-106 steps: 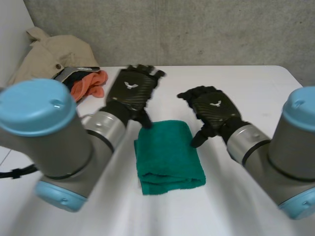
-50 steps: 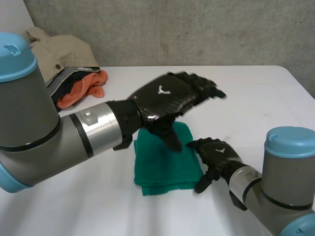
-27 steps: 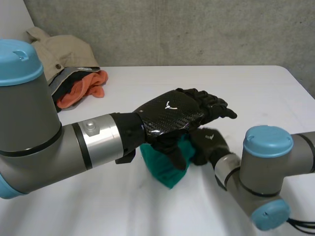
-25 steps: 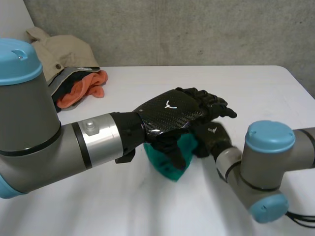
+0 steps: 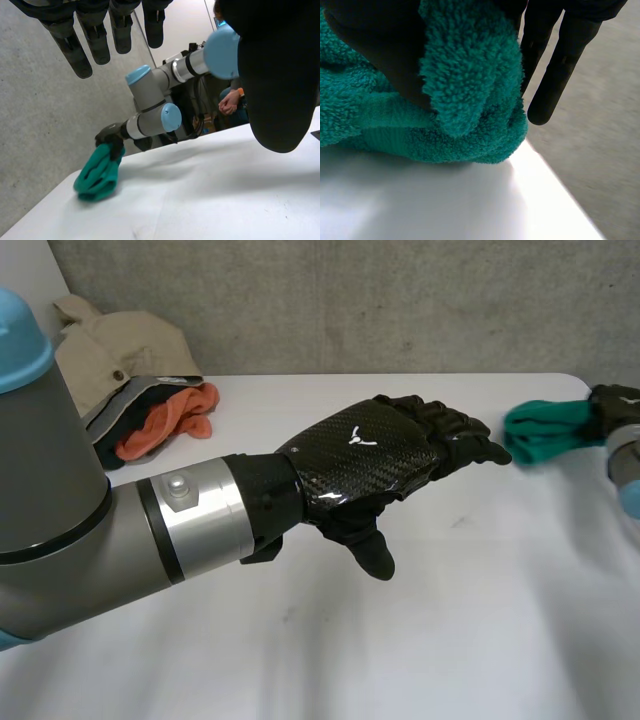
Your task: Fold the laundry.
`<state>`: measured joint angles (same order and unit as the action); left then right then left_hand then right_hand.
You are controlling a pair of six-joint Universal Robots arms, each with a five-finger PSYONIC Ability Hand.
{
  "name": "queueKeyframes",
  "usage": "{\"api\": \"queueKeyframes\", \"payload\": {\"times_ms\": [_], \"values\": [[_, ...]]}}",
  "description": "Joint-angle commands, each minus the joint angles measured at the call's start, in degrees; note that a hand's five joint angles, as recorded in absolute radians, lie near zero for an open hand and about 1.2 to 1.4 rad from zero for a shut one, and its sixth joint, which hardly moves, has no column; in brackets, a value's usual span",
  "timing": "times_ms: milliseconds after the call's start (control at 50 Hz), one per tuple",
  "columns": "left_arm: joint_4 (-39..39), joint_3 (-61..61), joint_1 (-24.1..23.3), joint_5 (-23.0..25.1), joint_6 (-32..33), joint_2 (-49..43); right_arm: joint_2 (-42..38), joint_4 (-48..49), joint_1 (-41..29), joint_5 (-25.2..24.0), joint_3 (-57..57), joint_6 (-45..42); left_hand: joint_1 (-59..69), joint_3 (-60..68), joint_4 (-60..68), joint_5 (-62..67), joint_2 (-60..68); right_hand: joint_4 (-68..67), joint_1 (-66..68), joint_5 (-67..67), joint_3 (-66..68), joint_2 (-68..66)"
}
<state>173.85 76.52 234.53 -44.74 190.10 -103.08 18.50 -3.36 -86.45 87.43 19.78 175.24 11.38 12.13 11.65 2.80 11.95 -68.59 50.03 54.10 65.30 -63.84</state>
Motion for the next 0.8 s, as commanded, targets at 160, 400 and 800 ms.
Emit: {"api": "queueKeyframes", "payload": {"times_ms": [160,400,800], "values": [[0.0,-2.1,-0.4,-0.1,-0.1,-2.6,-7.5,-4.1,7.3,-1.7,-12.7,-1.7,-1.3,-2.1,-1.6,-2.8,-1.9,58.6,-40.0,-54.1,-55.3,53.8],[0.3,-2.7,-1.2,-0.7,-3.0,-2.7,-3.5,-4.2,8.0,9.8,-12.4,-22.3,-1.0,-1.8,-1.3,-2.4,-1.6,58.6,-40.0,-54.1,-55.3,53.8],[11.4,-15.1,10.8,-37.4,-8.1,-8.4,42.6,25.6,-1.3,-4.7,53.7,-15.4,-0.7,-1.4,-0.9,-2.1,-1.2,58.6,-40.0,-54.1,-55.3,53.8]]}}
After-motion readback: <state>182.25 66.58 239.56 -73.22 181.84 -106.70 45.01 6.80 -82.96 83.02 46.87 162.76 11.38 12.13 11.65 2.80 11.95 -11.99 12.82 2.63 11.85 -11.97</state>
